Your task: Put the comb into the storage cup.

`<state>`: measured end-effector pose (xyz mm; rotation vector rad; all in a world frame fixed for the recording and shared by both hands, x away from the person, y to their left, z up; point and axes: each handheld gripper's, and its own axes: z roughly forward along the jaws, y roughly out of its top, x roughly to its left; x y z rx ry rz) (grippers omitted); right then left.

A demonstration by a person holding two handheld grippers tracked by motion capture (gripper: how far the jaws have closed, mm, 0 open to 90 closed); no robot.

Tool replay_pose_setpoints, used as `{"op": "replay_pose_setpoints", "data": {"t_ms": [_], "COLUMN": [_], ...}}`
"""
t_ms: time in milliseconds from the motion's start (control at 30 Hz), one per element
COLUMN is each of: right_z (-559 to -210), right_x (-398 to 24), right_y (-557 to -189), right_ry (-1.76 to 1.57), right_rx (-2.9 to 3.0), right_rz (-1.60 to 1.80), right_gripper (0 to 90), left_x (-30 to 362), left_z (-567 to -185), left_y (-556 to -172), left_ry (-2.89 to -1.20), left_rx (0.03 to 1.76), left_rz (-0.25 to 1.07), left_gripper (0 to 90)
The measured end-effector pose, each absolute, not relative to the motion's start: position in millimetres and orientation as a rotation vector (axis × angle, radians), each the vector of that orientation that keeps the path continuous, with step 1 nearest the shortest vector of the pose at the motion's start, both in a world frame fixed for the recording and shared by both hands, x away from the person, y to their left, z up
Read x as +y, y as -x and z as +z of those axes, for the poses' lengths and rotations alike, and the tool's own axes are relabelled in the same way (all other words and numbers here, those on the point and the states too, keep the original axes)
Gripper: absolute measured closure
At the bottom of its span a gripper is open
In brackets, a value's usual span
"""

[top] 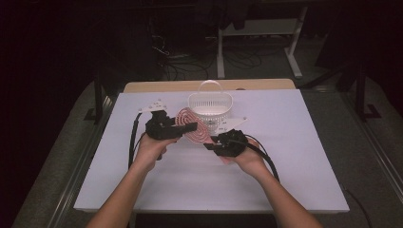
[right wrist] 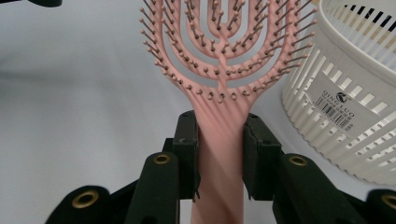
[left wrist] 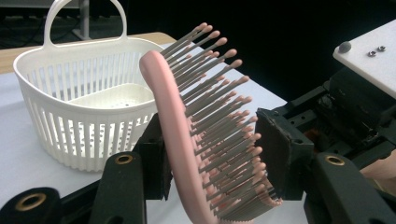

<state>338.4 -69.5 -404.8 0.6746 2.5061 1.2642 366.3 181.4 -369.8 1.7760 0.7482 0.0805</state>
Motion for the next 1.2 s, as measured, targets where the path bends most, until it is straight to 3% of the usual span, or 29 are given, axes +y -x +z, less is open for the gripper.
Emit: {"op": "replay_pose_setpoints", "data": {"t_ms": [1200], "right_z": [-411.5], "right_x": [-61.4], "right_y": [-338.4], "right_ry": [-0.644], "right_rx": [2.504], "right_rz": [1.21], "right_gripper": [68.7], "left_x": [180.1], "left_z": [-365.6], "left_y": [-363.0], "left_ry": [-1.75], "left_rx": [0.698], "left_rz": [0.027], "left_gripper": [64.5]}}
